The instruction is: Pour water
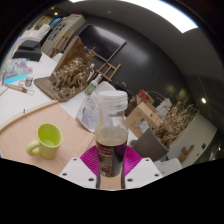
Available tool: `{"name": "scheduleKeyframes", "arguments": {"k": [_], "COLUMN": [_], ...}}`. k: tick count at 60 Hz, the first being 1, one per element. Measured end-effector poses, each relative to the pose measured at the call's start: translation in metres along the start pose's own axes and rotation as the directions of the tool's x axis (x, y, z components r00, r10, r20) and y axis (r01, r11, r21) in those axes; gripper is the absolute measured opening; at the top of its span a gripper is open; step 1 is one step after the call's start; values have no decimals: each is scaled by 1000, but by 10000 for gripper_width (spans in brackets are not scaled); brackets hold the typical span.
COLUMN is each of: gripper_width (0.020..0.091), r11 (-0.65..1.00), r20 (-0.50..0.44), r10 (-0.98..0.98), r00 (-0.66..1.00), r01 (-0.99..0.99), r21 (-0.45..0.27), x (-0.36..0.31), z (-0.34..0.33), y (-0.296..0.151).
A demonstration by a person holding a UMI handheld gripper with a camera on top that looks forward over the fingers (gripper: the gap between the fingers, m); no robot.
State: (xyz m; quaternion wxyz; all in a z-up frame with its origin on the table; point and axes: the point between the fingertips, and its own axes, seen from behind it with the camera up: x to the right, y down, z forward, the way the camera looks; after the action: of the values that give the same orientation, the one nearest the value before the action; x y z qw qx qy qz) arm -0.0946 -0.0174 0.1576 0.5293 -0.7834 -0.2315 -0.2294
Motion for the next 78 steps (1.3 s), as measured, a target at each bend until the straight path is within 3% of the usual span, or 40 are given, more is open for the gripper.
{"name": "scheduleKeyframes", "arguments": {"k": [12,27,32,35,43,47,48,53,56,60,70,78], "gripper_width": [269,275,293,303,404,472,510,875,826,862,856,858], "r11": [921,868,851,837,825,828,828,819,810,802,787,796], "r20": [157,218,218,219,224,215,214,207,194,170,98,61], "r10": [389,494,524,545,560,560,560,574,586,596,600,577], "r00": [908,842,823,810,798,800,801,792,787,784,794,814], "r01": [-385,-492,-514,-542,-561,-551,-548,-555,-566,-573,-565,-544], "r21": [-61,-67,-104,-78,-64,-107,-117,-148,-155,-171,-246,-267], "x": [-27,-54,-64,-63,-60,-62,-63,-60,-53,-44,-41,-55], "z": [7,30,33,32,29,28,28,17,6,-16,-103,-185], "y": [41,76,94,92,94,102,103,105,103,100,94,78]}}
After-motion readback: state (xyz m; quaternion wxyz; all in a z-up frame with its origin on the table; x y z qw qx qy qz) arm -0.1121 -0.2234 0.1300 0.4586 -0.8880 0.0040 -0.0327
